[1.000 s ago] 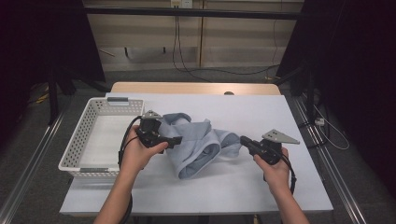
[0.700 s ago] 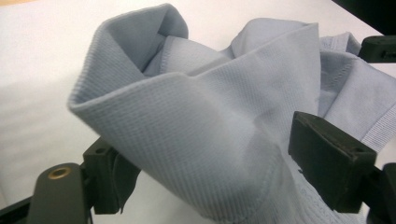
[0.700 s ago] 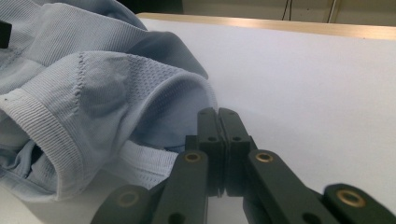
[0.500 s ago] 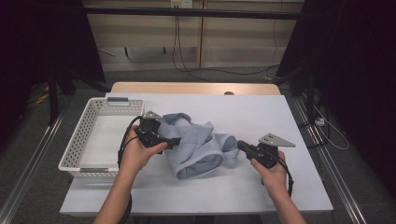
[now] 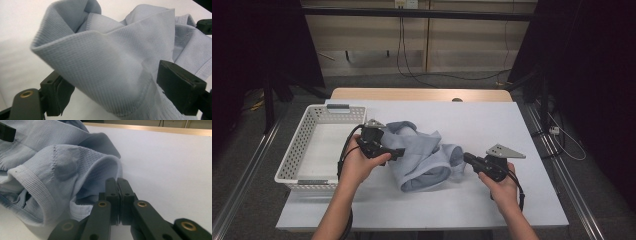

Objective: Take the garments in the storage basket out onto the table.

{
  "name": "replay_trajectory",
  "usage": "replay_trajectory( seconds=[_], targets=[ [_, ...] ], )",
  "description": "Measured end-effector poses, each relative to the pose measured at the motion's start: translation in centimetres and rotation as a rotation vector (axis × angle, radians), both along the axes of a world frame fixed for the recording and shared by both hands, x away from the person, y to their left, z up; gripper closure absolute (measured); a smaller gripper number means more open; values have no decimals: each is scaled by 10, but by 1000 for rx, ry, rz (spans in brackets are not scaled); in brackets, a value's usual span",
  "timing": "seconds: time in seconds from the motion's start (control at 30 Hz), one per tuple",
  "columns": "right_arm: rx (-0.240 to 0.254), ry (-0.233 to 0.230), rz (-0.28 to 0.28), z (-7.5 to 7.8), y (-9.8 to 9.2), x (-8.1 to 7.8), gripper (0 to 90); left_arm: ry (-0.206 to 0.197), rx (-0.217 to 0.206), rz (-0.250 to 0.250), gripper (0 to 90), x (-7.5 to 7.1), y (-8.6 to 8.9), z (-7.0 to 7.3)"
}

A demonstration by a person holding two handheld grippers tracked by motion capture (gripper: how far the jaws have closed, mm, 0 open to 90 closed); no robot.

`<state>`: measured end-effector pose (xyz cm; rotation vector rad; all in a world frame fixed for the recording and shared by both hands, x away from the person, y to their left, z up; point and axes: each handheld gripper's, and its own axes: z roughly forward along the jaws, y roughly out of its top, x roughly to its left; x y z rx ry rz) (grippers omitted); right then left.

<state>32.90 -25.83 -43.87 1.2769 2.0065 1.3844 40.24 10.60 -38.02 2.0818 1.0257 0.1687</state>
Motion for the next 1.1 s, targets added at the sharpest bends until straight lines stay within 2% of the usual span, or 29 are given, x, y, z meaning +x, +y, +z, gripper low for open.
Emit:
replay_trajectory(
  seconds=[0.2, 0.27, 0.3, 0.4, 0.43, 0.47, 0.57, 0.7, 0.97, 1.1],
  targets=[
    [2, 18, 15, -1, 5, -1, 850, 16, 10, 2, 155, -1, 1, -1],
    [-8, 26, 11, -2, 8, 0, 739, 22, 11, 1, 155, -1, -1, -4],
    [-8, 26, 11, -2, 8, 0, 739, 22, 18, -2, 155, -1, -1, -4],
    [12, 24, 8, 0, 9, 0, 607, 27, 17, 0, 155, -1, -1, -5],
    [12, 24, 8, 0, 9, 0, 607, 24, 21, 2, 155, 0, 0, -5],
    [30, 19, 0, 3, 10, 0, 543, 28, 24, 4, 155, 0, 0, -6],
    [25, 15, 14, 4, 16, -1, 491, 26, 23, 10, 155, 1, 0, -8],
    [-1, 13, 29, 1, 21, -1, 481, 23, 27, 20, 155, 0, 1, -9],
    [3, 5, 35, 5, 19, -1, 444, 24, 24, 23, 156, 0, 3, -8],
    [1, 3, 39, 6, 17, -2, 418, 15, 28, 9, 156, -2, 2, -5]
  ],
)
